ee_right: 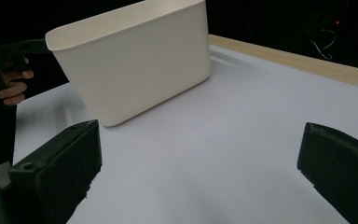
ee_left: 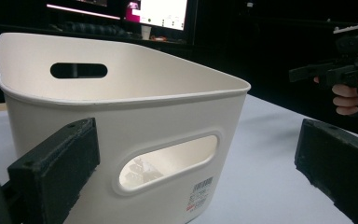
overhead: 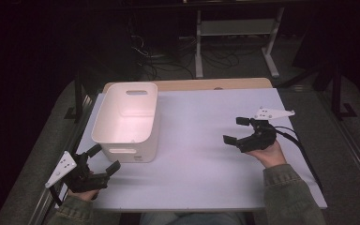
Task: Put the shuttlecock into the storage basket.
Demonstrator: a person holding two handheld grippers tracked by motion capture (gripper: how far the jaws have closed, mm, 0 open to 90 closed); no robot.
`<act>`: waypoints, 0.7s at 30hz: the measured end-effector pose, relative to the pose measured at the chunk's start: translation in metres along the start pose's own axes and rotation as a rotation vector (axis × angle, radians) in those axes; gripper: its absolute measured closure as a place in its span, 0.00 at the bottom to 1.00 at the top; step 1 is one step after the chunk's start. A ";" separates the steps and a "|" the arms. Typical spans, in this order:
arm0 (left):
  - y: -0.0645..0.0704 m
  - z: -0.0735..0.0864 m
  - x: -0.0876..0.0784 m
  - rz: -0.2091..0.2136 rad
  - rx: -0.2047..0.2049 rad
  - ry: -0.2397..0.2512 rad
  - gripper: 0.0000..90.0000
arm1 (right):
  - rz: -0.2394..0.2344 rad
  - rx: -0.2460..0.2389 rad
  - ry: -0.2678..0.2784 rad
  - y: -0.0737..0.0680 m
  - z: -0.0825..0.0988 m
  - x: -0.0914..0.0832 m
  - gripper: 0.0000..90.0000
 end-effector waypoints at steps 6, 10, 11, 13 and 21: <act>0.000 0.000 0.000 0.000 0.006 0.002 0.00 | 0.029 0.009 0.008 0.002 0.013 -0.008 0.00; -0.001 0.000 0.000 -0.001 0.008 0.001 0.00 | 0.045 0.008 0.000 0.002 0.016 -0.012 0.00; 0.000 0.000 0.000 -0.001 0.004 0.002 0.00 | 0.050 0.003 0.002 0.002 0.018 -0.013 0.00; 0.000 0.000 0.000 -0.001 0.001 0.001 0.00 | 0.056 0.009 0.005 0.002 0.020 -0.015 0.00; 0.000 0.000 0.000 0.000 -0.001 0.003 0.00 | 0.077 0.030 0.016 0.005 0.029 -0.021 0.00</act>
Point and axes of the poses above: each handheld gripper's, and its own axes: x roughly forward along the jaws, z roughly out of its underside, y roughly to its right, the point moved 3 cm from there along x, roughly forward along the jaws, and after that the axes turned 13 degrees about -y, right-handed, at the moved point
